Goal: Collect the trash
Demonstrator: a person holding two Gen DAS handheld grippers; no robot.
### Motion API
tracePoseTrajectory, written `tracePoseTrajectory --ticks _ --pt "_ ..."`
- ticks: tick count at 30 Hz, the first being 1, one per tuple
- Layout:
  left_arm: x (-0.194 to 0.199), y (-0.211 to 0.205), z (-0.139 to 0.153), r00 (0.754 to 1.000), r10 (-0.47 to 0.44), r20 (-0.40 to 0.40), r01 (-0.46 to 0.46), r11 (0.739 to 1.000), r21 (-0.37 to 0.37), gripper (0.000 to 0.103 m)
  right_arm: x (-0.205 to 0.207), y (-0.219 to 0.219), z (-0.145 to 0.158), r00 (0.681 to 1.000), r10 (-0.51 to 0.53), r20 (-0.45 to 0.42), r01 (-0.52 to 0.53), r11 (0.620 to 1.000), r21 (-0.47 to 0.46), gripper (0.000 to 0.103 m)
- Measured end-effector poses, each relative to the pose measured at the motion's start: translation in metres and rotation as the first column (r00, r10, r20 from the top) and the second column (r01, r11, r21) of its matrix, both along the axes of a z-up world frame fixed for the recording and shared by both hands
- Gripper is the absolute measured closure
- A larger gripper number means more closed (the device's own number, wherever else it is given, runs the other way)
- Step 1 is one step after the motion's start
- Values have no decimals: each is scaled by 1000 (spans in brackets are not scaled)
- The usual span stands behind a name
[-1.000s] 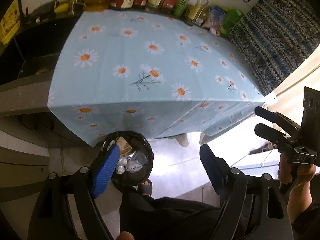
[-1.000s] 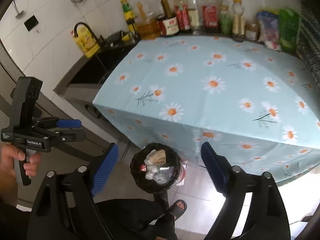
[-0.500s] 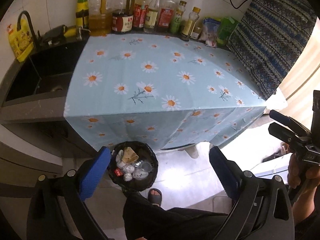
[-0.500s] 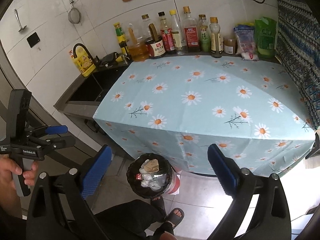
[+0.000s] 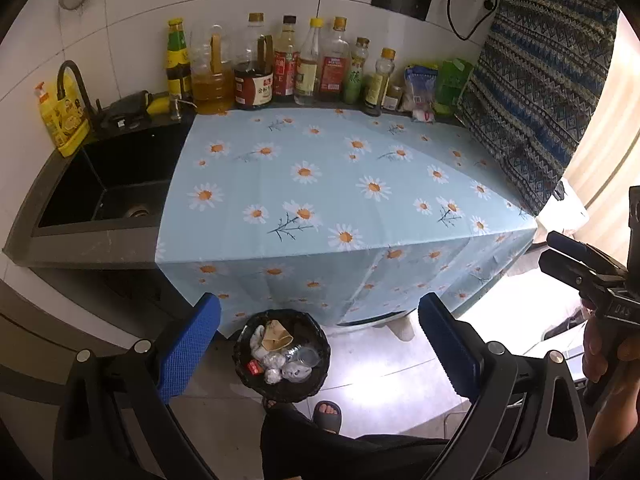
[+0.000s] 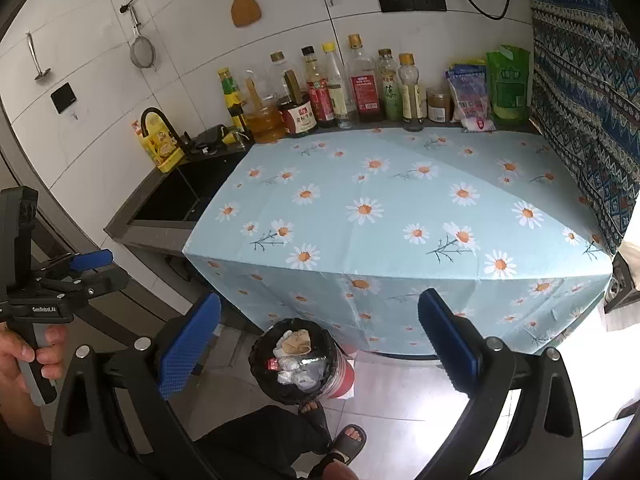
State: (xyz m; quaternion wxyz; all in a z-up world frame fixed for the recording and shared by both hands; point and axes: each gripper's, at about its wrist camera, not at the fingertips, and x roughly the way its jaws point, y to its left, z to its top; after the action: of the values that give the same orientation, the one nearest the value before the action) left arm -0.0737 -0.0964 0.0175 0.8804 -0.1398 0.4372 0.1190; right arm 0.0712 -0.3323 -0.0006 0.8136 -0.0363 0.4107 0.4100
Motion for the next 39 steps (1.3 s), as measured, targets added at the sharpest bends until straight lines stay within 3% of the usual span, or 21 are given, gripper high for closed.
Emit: tracePoseTrajectory --ticks 39 --pt "-2 7 7 1000 23 17 -24 998 55 7 4 7 1 999 23 26 -23 1000 -16 5"
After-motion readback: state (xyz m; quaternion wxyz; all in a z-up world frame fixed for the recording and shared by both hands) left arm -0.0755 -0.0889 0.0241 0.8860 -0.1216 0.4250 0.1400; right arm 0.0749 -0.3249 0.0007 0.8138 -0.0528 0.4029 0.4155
